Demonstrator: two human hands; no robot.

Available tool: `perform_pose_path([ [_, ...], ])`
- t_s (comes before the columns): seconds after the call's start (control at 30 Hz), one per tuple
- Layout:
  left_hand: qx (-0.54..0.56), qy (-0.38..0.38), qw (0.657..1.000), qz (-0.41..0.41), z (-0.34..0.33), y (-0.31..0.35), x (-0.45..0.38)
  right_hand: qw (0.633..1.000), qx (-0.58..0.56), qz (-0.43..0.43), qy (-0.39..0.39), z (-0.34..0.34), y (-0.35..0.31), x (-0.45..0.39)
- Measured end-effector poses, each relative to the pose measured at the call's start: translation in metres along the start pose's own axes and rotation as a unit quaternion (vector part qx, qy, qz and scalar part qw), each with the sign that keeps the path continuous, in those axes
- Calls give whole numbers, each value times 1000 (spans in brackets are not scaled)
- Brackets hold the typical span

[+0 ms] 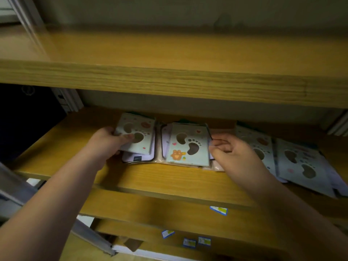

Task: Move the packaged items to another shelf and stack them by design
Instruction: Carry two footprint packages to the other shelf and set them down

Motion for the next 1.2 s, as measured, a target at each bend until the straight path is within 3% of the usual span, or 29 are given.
perform_pose_path([
  [0.23, 141, 46, 987, -57, -2, 13, 21, 990, 82, 4, 115, 38, 15, -10],
  [0.33, 213, -4, 976, -43, -23, 25, 42, 969, 216, -85, 84, 61, 28, -13],
  [0.4, 242, -56, 968, -33, -46, 35, 58, 929, 354, -93, 54, 77, 41, -11],
  [0.43, 249, -78, 965, -32, -58, 40, 66, 920, 370, -123, 45, 82, 45, -10],
  [0.53, 260, -118, 958, -40, -94, 54, 86, 924, 344, -131, 102, 88, 48, -8],
  [0.6, 259, -131, 956, -51, -114, 62, 96, 906, 402, -100, 87, 81, 55, -7],
  [0.73, 262, -162, 950, -56, -140, 68, 110, 887, 439, -121, 83, 74, 61, -10],
  [0.93, 283, -179, 942, -33, -147, 71, 115, 882, 450, -124, 66, 60, 62, -21],
  [1.1, 294, -179, 938, -32, -146, 72, 119, 903, 409, -121, 56, 54, 57, -21],
  [1.2, 292, -185, 938, -30, -145, 68, 119, 932, 329, -143, 57, 60, 57, -25],
])
Point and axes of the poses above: each hand's wrist, its own x-axis away from the middle knuckle, its own z-axis out of the back of the hand, y = z × x, the point moved 4 cm from there along -x, towards the middle knuckle, and after that the axes turned 4 degrees about y, right-handed, at the moved point
